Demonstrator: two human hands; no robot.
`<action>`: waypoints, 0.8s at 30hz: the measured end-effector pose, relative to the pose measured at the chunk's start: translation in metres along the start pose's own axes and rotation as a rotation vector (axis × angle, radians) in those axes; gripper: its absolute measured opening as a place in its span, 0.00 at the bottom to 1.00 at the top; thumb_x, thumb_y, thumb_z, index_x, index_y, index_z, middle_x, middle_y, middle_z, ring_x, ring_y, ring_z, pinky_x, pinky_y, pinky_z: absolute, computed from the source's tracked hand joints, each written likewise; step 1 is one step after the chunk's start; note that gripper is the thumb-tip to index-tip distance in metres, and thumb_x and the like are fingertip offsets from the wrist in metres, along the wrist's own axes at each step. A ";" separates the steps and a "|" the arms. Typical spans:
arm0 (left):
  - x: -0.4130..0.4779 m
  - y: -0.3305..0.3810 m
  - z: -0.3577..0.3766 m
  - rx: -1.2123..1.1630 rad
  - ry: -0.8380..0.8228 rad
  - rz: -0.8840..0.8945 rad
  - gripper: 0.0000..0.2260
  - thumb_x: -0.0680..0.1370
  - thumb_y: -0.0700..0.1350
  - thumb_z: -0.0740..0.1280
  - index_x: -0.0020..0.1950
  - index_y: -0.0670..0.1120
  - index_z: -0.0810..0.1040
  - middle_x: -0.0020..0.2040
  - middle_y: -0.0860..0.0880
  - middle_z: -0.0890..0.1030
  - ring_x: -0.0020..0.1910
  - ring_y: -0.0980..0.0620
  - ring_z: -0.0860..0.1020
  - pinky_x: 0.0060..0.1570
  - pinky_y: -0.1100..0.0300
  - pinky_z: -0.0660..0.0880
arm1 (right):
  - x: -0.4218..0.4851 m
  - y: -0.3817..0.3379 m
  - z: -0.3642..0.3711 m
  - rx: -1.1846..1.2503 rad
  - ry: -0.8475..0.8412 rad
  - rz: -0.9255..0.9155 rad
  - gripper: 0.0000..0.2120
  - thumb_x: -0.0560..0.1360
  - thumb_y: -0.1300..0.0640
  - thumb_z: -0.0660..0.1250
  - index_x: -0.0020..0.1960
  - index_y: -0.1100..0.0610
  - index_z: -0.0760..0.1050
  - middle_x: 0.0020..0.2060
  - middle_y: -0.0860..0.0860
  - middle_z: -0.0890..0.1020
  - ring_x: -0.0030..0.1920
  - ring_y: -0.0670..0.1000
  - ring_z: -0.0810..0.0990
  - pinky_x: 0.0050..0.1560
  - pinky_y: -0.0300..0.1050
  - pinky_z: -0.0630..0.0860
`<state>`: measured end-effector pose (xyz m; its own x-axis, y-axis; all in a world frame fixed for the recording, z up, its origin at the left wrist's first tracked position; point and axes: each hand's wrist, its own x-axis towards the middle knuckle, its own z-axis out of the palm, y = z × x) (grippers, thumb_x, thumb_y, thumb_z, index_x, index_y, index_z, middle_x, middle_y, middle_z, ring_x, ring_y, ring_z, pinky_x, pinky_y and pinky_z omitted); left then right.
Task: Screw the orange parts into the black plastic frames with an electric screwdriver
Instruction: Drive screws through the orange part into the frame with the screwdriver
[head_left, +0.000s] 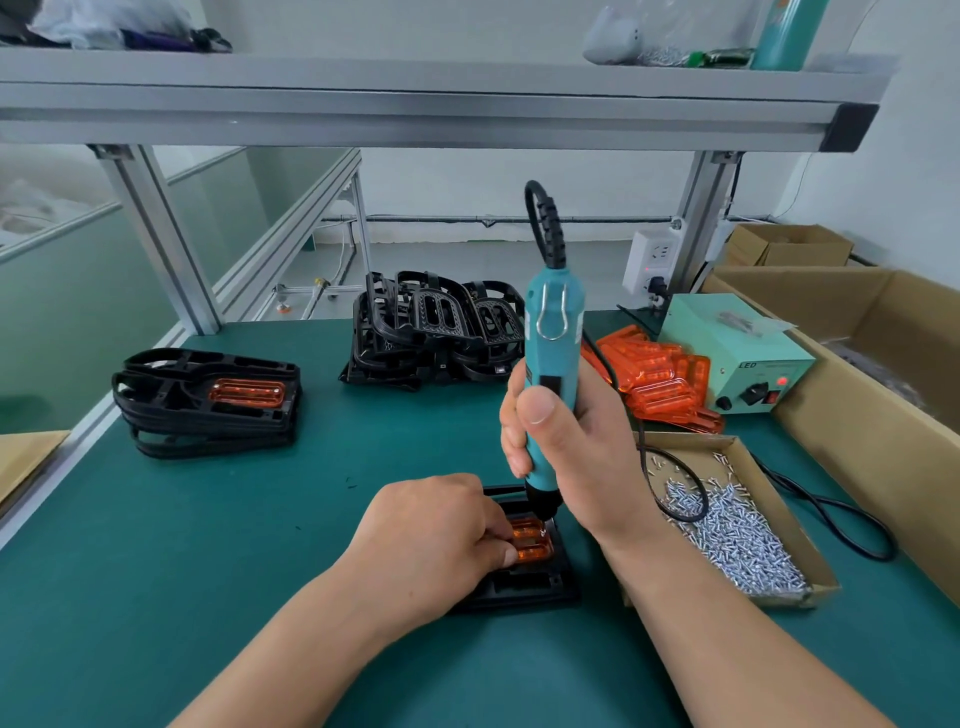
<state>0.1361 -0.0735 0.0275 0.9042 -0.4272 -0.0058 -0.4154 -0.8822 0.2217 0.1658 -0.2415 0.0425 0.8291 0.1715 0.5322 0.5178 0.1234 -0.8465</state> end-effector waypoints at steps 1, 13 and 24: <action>0.000 0.000 0.000 0.000 0.000 -0.001 0.13 0.79 0.64 0.65 0.62 0.66 0.80 0.49 0.57 0.76 0.50 0.56 0.77 0.48 0.57 0.75 | 0.000 0.001 0.000 -0.010 -0.004 0.001 0.26 0.81 0.34 0.69 0.49 0.58 0.71 0.33 0.59 0.73 0.28 0.58 0.72 0.29 0.59 0.70; 0.002 0.001 0.000 0.014 -0.019 -0.012 0.12 0.79 0.64 0.65 0.61 0.66 0.80 0.50 0.58 0.77 0.51 0.56 0.77 0.50 0.55 0.76 | 0.000 0.009 -0.001 0.036 -0.022 0.058 0.22 0.83 0.37 0.69 0.51 0.57 0.71 0.34 0.59 0.73 0.29 0.58 0.71 0.32 0.55 0.70; 0.001 0.004 -0.004 0.023 -0.025 -0.002 0.13 0.80 0.64 0.65 0.62 0.65 0.80 0.52 0.58 0.78 0.53 0.55 0.78 0.49 0.57 0.75 | -0.002 0.002 -0.001 0.150 0.035 0.033 0.27 0.80 0.34 0.71 0.49 0.59 0.72 0.34 0.58 0.73 0.27 0.57 0.71 0.32 0.49 0.70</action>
<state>0.1359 -0.0768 0.0327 0.9024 -0.4299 -0.0305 -0.4159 -0.8873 0.1995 0.1654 -0.2429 0.0397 0.8534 0.1441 0.5009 0.4550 0.2629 -0.8508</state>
